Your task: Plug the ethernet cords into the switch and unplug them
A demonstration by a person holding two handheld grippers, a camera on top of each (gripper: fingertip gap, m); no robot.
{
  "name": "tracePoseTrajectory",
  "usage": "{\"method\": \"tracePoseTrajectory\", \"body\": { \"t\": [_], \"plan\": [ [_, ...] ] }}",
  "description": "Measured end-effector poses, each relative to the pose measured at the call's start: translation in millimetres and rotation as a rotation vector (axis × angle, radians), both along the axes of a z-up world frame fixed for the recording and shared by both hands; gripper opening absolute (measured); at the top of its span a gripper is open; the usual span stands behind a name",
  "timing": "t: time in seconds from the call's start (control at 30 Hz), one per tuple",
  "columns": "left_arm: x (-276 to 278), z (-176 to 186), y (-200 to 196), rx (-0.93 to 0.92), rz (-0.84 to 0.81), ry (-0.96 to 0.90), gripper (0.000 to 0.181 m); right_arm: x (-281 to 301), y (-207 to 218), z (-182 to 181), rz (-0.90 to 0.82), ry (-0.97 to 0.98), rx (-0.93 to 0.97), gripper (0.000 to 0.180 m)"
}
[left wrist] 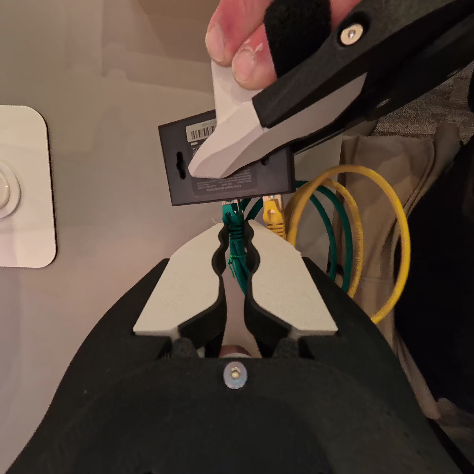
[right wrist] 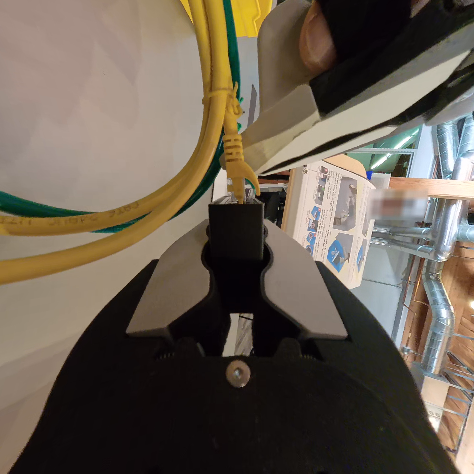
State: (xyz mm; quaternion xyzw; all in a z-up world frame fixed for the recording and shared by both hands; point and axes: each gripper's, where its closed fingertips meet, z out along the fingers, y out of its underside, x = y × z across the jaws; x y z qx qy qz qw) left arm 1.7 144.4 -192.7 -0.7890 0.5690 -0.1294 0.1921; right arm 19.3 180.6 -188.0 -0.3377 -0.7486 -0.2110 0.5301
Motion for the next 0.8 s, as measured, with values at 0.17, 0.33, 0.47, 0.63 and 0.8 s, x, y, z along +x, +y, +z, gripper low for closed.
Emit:
{"method": "tracePoseTrajectory", "body": {
  "t": [0.17,0.33,0.47,0.63,0.8],
  "plan": [
    [-2,3,3,0.024,0.006,-0.011,0.010,0,3,1,-0.005,0.012,-0.002,0.028],
    [-5,14,9,0.102,0.015,-0.049,0.011,-1,4,17,-0.002,0.063,-0.013,0.031],
    [-17,11,14,0.119,0.055,-0.040,0.011,3,11,15,-0.038,0.058,-0.014,0.037],
    [-30,12,17,0.167,0.069,-0.026,0.011,16,11,13,-0.064,0.128,-0.259,0.044],
    [-37,15,21,0.259,0.063,0.027,0.011,19,2,6,-0.128,0.327,-0.989,0.060]
  ]
}}
